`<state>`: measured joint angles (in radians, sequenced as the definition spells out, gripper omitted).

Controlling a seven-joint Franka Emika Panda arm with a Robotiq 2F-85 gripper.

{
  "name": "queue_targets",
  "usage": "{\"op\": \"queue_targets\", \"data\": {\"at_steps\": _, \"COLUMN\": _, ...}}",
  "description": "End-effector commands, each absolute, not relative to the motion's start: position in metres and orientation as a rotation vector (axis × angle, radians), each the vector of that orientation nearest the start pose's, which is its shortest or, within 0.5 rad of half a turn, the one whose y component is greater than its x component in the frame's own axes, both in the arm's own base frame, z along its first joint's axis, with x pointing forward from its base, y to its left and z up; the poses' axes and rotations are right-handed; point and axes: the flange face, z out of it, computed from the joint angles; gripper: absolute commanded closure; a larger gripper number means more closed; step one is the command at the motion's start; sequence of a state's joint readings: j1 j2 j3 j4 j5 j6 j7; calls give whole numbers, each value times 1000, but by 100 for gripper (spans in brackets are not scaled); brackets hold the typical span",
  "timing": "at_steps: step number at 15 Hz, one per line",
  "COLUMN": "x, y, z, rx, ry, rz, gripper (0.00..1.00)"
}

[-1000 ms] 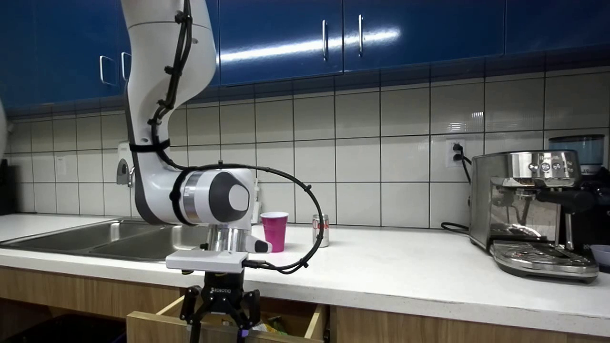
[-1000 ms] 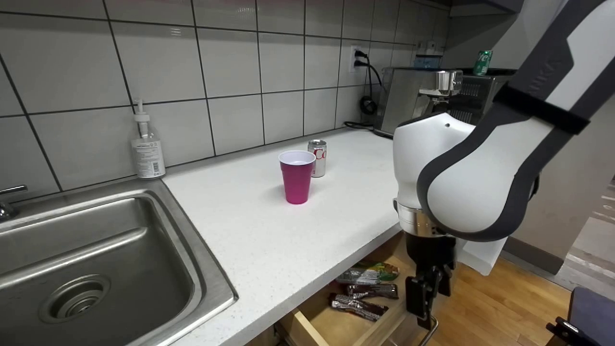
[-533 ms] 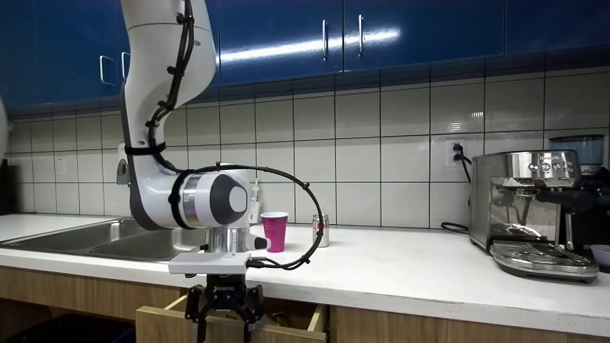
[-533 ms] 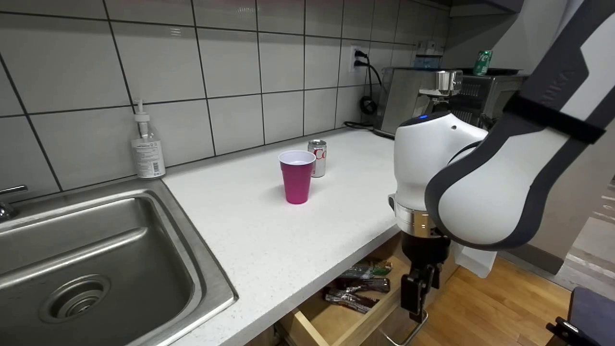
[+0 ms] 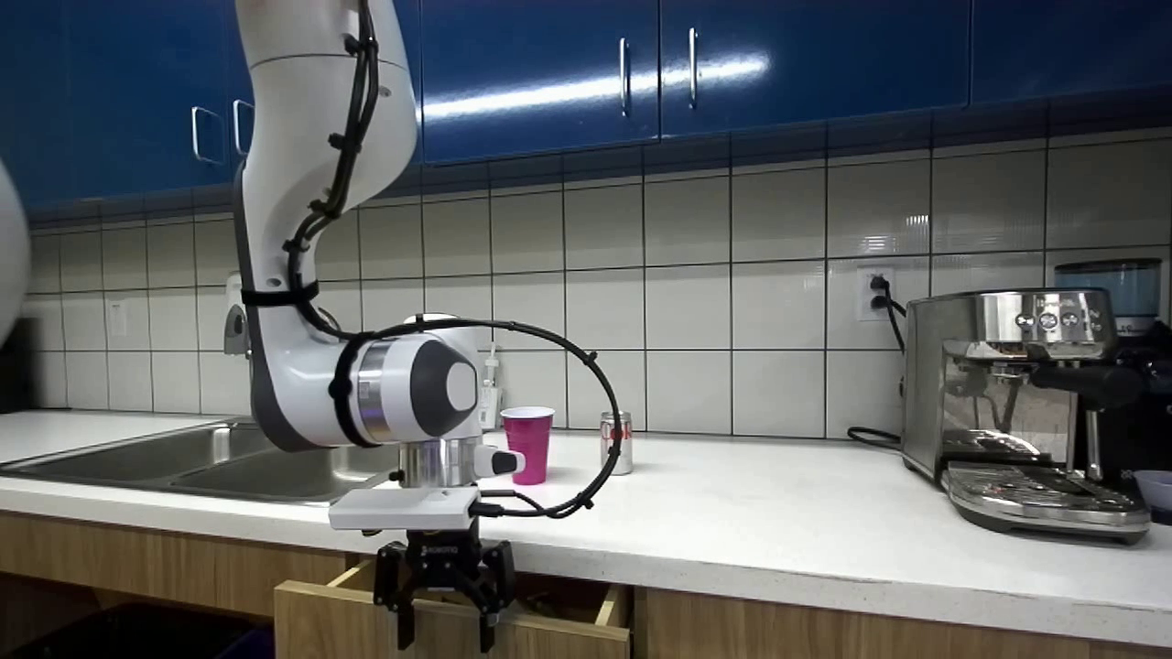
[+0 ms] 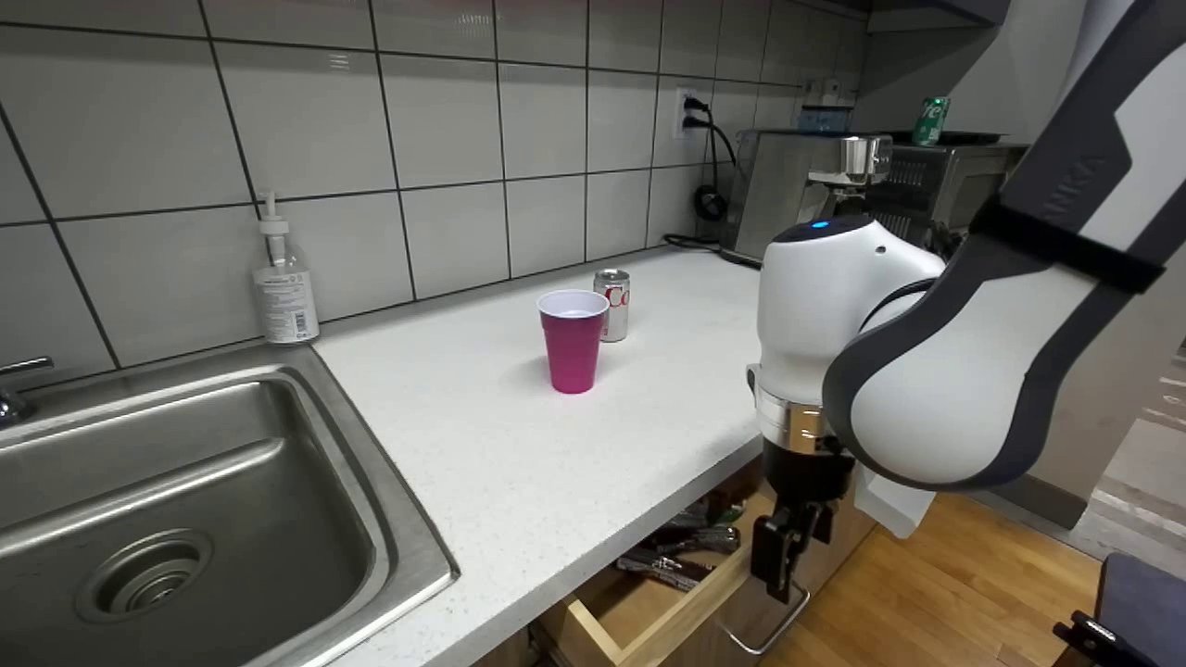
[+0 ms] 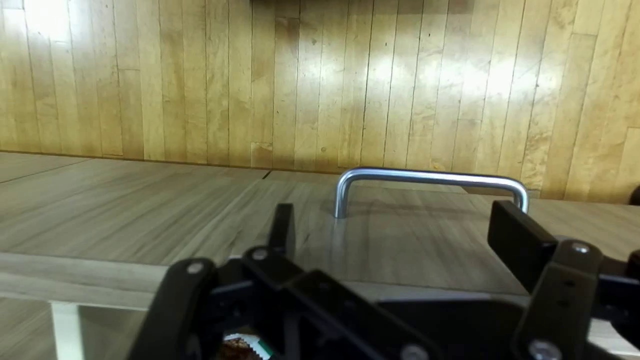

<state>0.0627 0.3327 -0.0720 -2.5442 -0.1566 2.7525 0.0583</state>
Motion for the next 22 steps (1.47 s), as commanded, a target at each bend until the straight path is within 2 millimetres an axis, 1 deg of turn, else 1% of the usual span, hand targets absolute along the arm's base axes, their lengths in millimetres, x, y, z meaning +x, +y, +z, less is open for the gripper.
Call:
{"op": "queue_targets", "data": {"at_steps": 1, "x": 457, "y": -2, "z": 142, "rx": -3256, "ry": -22, "rz": 117, "gripper": 0}}
{"op": "queue_targets", "data": {"at_steps": 7, "x": 468, "y": 4, "z": 141, "rx": -3254, "ry": 155, "rz": 96, "gripper": 0}}
{"op": "queue_targets", "data": {"at_steps": 13, "x": 485, "y": 3, "z": 139, "rx": -3237, "ry": 277, "rz": 59, "gripper": 0}}
{"op": "queue_targets", "data": {"at_steps": 22, "x": 521, "y": 4, "z": 138, "rx": -3237, "ry": 276, "rz": -17, "gripper": 0}}
